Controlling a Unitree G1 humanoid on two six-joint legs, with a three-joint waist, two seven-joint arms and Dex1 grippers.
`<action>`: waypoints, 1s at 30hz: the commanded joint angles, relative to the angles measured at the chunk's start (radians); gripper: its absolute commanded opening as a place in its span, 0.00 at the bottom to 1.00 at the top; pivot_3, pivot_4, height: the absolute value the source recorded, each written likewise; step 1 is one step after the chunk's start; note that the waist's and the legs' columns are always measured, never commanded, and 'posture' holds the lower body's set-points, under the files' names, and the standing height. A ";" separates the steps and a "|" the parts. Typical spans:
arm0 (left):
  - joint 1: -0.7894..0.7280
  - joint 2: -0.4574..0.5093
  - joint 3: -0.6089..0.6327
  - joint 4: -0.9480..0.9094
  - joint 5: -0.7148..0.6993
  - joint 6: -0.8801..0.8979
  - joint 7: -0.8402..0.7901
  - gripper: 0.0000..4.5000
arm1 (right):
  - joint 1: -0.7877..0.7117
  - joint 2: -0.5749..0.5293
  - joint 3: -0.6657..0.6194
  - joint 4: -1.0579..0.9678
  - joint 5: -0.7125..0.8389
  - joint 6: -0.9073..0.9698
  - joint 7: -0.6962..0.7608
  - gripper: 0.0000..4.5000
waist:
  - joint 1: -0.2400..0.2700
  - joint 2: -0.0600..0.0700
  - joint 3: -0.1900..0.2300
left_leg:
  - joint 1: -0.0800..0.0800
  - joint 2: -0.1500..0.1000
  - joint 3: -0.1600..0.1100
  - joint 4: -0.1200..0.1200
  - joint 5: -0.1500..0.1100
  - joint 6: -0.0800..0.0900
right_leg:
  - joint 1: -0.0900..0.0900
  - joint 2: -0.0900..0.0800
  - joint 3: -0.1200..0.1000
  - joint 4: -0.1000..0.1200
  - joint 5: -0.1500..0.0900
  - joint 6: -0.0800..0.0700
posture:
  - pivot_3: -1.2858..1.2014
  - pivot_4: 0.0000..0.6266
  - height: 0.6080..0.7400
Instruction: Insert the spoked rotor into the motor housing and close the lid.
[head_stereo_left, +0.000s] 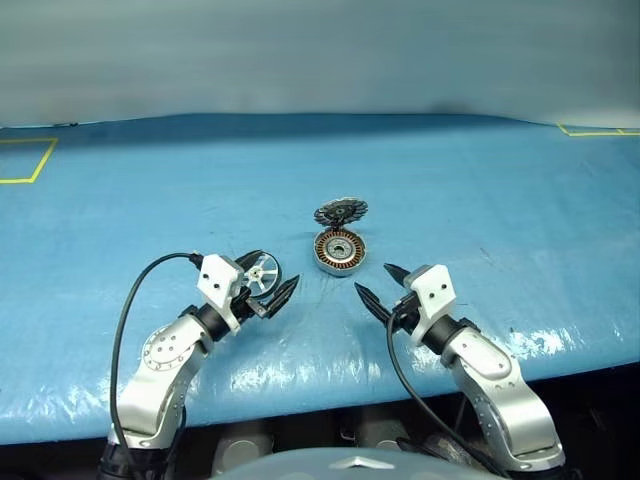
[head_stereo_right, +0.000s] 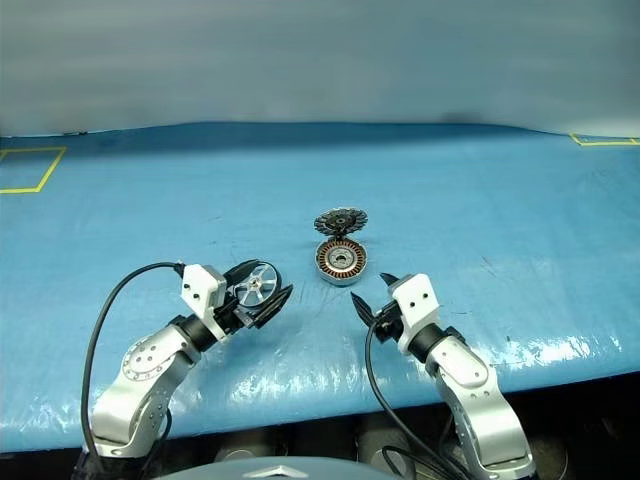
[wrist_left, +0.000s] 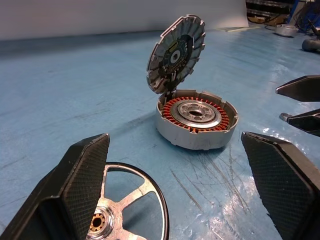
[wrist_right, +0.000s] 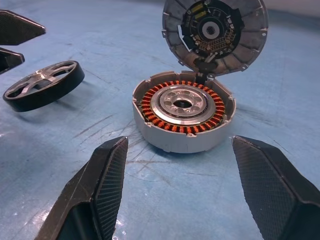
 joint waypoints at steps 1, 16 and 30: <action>-0.006 0.006 -0.008 -0.015 -0.008 -0.004 -0.012 1.00 | -0.002 -0.010 -0.004 -0.042 0.024 -0.009 0.017 0.77 | 0.000 0.000 0.000 | 0.000 0.000 0.000 0.000 0.000 0.000 | 0.000 0.000 0.000 0.000 0.000 0.000 | 0.52 0.24 1.00; -0.018 0.003 -0.009 -0.025 -0.018 0.036 -0.013 1.00 | -0.023 -0.019 0.004 -0.032 0.027 0.026 0.010 0.77 | 0.000 0.000 0.000 | 0.000 0.000 0.000 0.000 0.000 0.000 | 0.000 0.000 0.000 0.000 0.000 0.000 | 0.52 0.24 1.00; -0.038 0.000 0.003 -0.013 0.002 0.001 0.014 1.00 | -0.048 -0.045 0.015 -0.047 0.031 0.044 0.039 0.99 | 0.001 0.000 0.000 | 0.000 0.000 0.000 0.000 0.000 0.000 | 0.000 0.000 0.000 0.000 0.000 0.000 | 0.52 0.24 1.00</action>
